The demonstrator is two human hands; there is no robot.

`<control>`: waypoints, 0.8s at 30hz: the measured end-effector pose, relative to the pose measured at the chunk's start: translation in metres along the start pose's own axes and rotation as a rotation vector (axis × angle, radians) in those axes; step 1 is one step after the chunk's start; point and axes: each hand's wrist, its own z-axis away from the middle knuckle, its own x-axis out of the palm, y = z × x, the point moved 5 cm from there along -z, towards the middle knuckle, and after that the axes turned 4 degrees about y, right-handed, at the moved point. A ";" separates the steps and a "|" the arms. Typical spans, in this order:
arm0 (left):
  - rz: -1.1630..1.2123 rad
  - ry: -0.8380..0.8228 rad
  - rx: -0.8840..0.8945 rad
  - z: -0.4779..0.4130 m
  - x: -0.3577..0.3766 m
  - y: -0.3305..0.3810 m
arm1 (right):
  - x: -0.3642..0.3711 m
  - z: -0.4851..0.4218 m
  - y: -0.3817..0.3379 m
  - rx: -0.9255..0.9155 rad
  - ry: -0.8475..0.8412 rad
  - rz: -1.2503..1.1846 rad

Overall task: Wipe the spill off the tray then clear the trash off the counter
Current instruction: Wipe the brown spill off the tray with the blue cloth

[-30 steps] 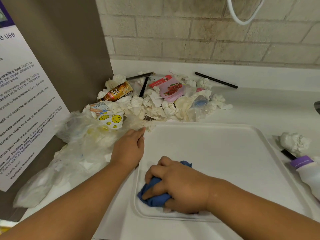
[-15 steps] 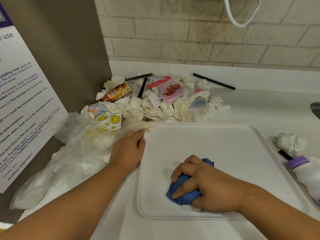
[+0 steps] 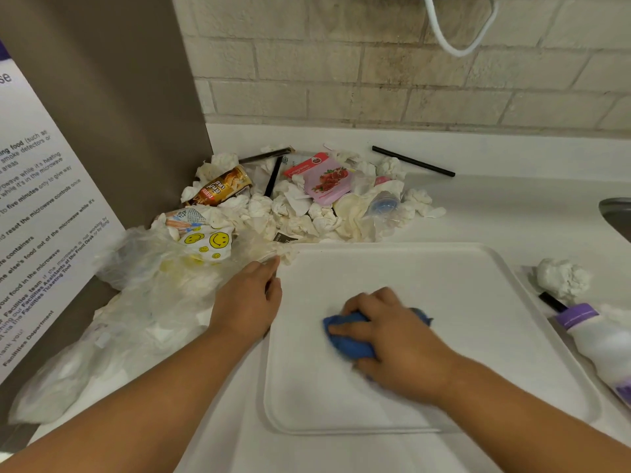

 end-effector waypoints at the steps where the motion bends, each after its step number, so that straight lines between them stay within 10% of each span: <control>1: 0.002 0.003 0.002 0.000 0.000 -0.001 | 0.006 0.000 -0.010 -0.075 -0.067 -0.016; 9: -0.004 0.000 0.002 0.000 0.001 -0.002 | -0.001 -0.039 0.038 0.249 -0.074 0.157; 15: 0.004 0.003 -0.002 -0.002 0.001 -0.002 | 0.011 -0.038 -0.004 -0.110 -0.230 -0.025; 21: 0.008 0.013 0.005 -0.001 0.002 -0.002 | -0.002 -0.054 0.030 0.169 -0.155 0.084; 24: 0.004 0.016 -0.004 -0.001 0.002 -0.003 | 0.011 -0.051 0.000 0.020 -0.142 0.068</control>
